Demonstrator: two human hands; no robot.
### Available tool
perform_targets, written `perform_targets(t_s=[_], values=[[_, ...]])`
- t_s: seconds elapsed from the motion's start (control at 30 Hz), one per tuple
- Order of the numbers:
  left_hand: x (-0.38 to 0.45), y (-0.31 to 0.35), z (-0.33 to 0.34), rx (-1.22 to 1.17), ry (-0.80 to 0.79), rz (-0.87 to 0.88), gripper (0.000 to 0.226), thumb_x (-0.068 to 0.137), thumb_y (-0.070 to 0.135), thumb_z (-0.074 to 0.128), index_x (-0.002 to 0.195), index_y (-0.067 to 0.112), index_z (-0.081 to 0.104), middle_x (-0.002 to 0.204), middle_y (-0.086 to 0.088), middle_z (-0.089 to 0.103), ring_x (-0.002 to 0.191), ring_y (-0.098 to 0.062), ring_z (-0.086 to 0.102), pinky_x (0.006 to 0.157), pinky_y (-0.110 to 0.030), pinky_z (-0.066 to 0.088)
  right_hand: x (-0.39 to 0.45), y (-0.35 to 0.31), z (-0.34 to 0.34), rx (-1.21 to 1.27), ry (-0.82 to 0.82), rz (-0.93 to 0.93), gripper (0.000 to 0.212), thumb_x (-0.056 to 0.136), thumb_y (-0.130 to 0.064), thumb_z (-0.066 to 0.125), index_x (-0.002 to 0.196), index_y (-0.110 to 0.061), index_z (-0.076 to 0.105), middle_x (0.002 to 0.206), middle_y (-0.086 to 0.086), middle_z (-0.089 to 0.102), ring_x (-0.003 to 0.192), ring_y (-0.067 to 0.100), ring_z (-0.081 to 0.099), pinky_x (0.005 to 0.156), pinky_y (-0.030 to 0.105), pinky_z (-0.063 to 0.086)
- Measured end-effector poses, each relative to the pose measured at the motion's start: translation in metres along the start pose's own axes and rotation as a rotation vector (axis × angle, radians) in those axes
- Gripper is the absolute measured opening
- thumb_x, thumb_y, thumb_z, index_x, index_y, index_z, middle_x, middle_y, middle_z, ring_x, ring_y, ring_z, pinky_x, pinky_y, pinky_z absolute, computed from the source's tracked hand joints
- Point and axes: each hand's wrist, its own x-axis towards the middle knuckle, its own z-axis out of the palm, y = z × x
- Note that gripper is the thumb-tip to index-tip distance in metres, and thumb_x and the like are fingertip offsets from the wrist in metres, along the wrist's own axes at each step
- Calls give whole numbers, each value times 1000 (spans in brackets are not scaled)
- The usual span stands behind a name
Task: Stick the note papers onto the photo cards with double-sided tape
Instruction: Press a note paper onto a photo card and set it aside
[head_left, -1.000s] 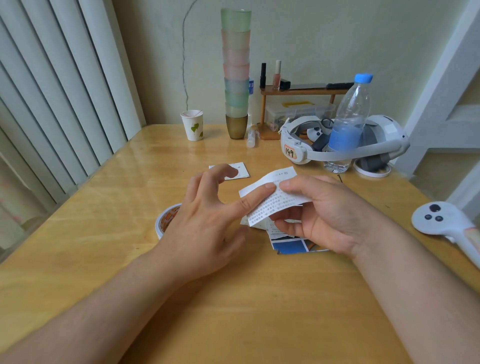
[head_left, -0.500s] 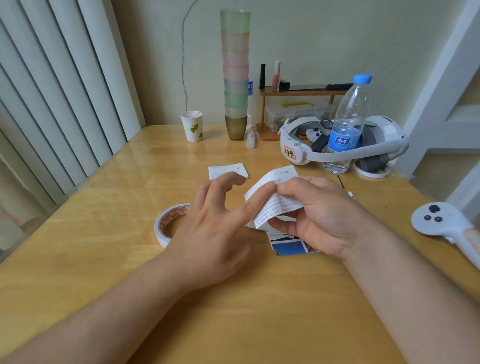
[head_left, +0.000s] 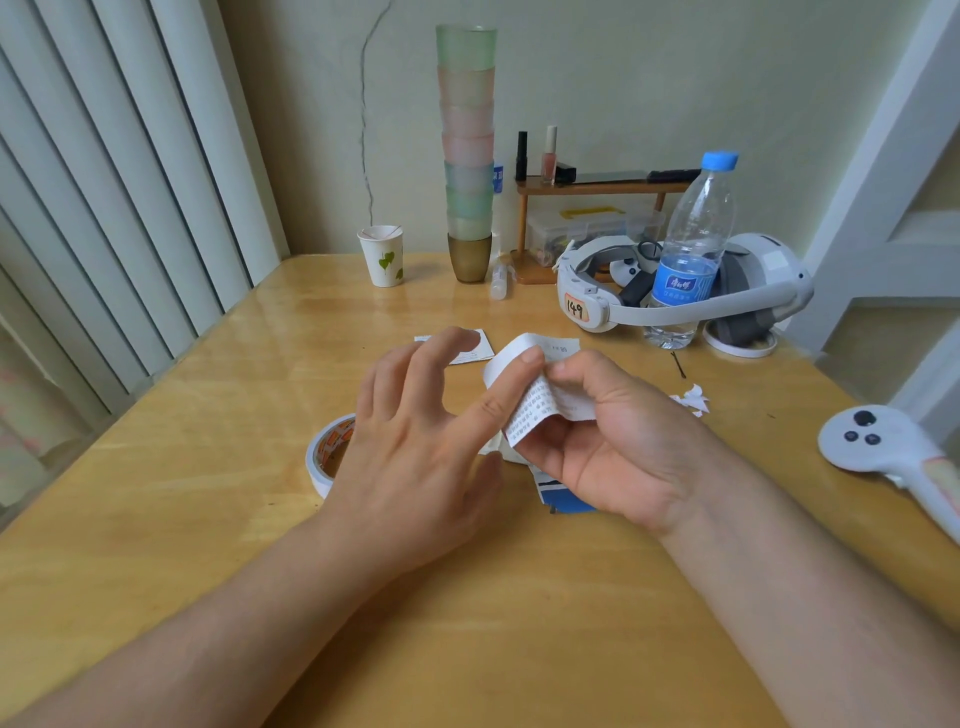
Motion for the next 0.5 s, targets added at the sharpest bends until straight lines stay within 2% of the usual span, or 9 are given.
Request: perform_targets(t_s=[0.27, 0.5], values=[[1, 2, 4, 47, 0, -14, 89, 76, 25, 76, 159, 30, 42, 147, -20, 47, 129, -42, 42, 111, -52, 31, 4, 5, 1, 94, 70, 71, 14, 94, -5, 62, 101, -2, 73, 91, 14, 77, 70, 20, 76, 63, 32, 63], [2, 7, 3, 121, 45, -38, 84, 74, 28, 74, 155, 31, 49, 145, -20, 51, 127, -41, 42, 111, -57, 32, 6, 7, 1, 134, 87, 65, 15, 94, -2, 59, 102, 0, 72, 90, 16, 76, 71, 21, 76, 66, 33, 64]])
